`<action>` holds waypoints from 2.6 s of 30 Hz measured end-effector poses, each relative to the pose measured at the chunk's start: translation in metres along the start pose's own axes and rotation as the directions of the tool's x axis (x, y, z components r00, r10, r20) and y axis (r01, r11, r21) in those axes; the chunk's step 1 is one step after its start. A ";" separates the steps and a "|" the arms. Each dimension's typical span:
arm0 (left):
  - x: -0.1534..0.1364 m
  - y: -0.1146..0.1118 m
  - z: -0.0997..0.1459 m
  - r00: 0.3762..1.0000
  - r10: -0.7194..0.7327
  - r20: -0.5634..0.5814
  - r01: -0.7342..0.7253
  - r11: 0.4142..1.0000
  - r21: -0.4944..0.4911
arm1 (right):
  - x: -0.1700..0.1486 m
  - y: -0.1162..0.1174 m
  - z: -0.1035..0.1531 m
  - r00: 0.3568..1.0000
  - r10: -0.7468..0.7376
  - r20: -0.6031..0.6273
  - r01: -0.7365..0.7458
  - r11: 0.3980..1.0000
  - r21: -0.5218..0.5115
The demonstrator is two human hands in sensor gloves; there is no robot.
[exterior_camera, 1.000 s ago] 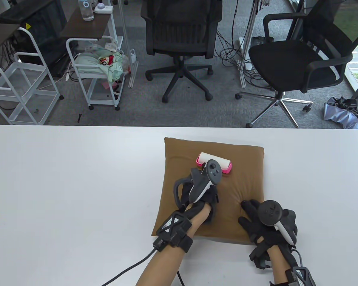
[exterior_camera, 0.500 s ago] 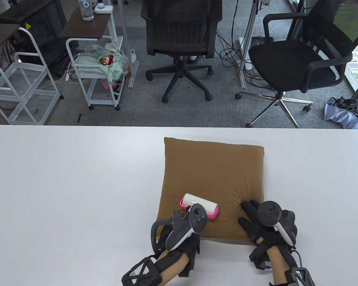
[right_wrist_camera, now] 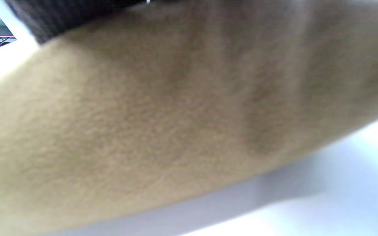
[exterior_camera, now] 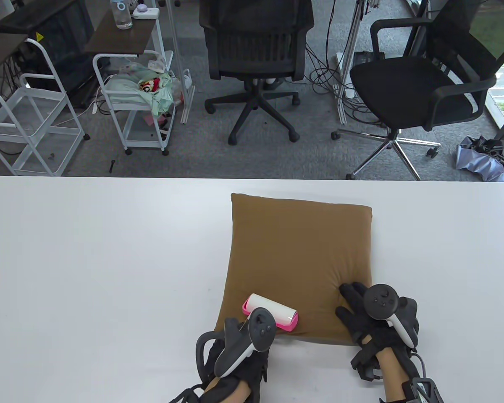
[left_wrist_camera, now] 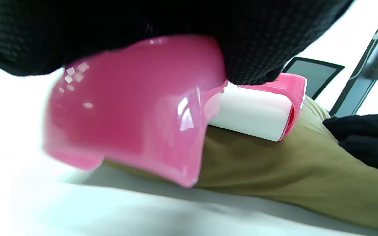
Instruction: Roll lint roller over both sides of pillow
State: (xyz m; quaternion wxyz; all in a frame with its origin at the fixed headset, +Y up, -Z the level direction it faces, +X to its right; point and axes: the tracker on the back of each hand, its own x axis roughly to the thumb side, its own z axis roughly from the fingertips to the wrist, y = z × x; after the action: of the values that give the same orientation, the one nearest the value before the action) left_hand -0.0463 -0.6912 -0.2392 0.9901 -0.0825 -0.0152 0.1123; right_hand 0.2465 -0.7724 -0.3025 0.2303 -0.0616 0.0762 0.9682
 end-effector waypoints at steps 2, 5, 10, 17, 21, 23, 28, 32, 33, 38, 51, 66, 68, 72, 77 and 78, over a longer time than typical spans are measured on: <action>0.005 0.003 -0.012 1.000 0.002 -0.007 -0.002 1.000 0.015 | 0.000 0.000 0.000 1.000 -0.004 0.000 0.004 1.000 0.003; 0.016 0.008 -0.040 0.999 0.030 -0.030 -0.029 0.999 0.025 | 0.000 -0.001 0.000 1.000 -0.003 0.000 0.003 1.000 0.006; 0.037 0.014 -0.084 0.998 0.023 -0.056 -0.020 0.999 0.046 | 0.000 -0.001 -0.001 1.000 0.001 0.000 -0.001 1.000 0.009; 0.053 0.017 -0.141 0.993 0.073 -0.089 -0.067 0.995 0.072 | 0.001 -0.002 -0.002 1.000 0.008 0.000 -0.008 1.000 0.013; 0.052 0.014 -0.155 0.987 0.137 -0.083 -0.131 0.988 0.075 | 0.001 -0.002 -0.003 1.000 0.013 0.000 -0.013 1.000 0.015; 0.051 0.011 -0.156 0.988 0.139 -0.067 -0.137 0.990 0.041 | 0.002 -0.003 -0.003 1.000 0.015 0.000 -0.015 1.000 0.016; 0.047 0.008 -0.151 0.980 0.192 -0.049 -0.194 0.979 -0.059 | 0.002 -0.004 -0.002 1.000 0.014 -0.001 -0.014 0.999 0.029; 0.044 0.013 -0.142 0.966 0.257 -0.005 -0.257 0.965 -0.047 | 0.004 -0.009 0.000 0.999 0.039 0.018 -0.039 0.999 0.032; 0.043 0.015 -0.136 0.951 0.308 0.006 -0.308 0.951 -0.016 | 0.006 -0.015 0.003 0.999 0.025 0.035 -0.025 1.000 -0.014; 0.054 0.021 -0.107 0.865 0.476 0.157 -0.489 0.871 0.050 | 0.022 -0.041 0.022 0.985 -0.036 0.170 0.101 0.915 -0.392; 0.112 -0.003 -0.056 0.892 0.233 0.387 -0.273 0.961 0.050 | -0.004 -0.040 0.019 0.688 -0.703 0.180 0.720 0.692 -0.054; -0.044 0.003 -0.056 0.948 0.294 0.123 -0.309 0.941 0.136 | 0.003 -0.040 0.019 0.729 -0.661 0.181 0.681 0.727 -0.086; -0.056 -0.014 -0.058 0.952 0.291 0.096 -0.299 0.951 0.084 | 0.003 -0.039 0.019 0.736 -0.653 0.178 0.671 0.738 -0.070; -0.061 -0.039 -0.063 0.962 0.261 0.082 -0.260 0.965 -0.023 | 0.005 -0.035 0.020 0.734 -0.657 0.174 0.673 0.737 -0.061; -0.064 -0.057 -0.069 0.977 0.200 0.074 -0.199 0.980 -0.030 | 0.012 -0.038 0.022 0.775 -0.609 0.167 0.630 0.764 -0.138; -0.065 -0.058 -0.069 0.977 0.203 0.071 -0.202 0.979 -0.027 | 0.015 -0.041 0.022 0.796 -0.585 0.156 0.605 0.771 -0.198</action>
State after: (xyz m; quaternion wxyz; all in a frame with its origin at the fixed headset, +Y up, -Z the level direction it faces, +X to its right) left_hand -0.0934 -0.7724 -0.2987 0.9715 -0.0890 -0.0442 0.2154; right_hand 0.2497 -0.7256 -0.2881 0.5188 -0.0684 -0.0736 0.8490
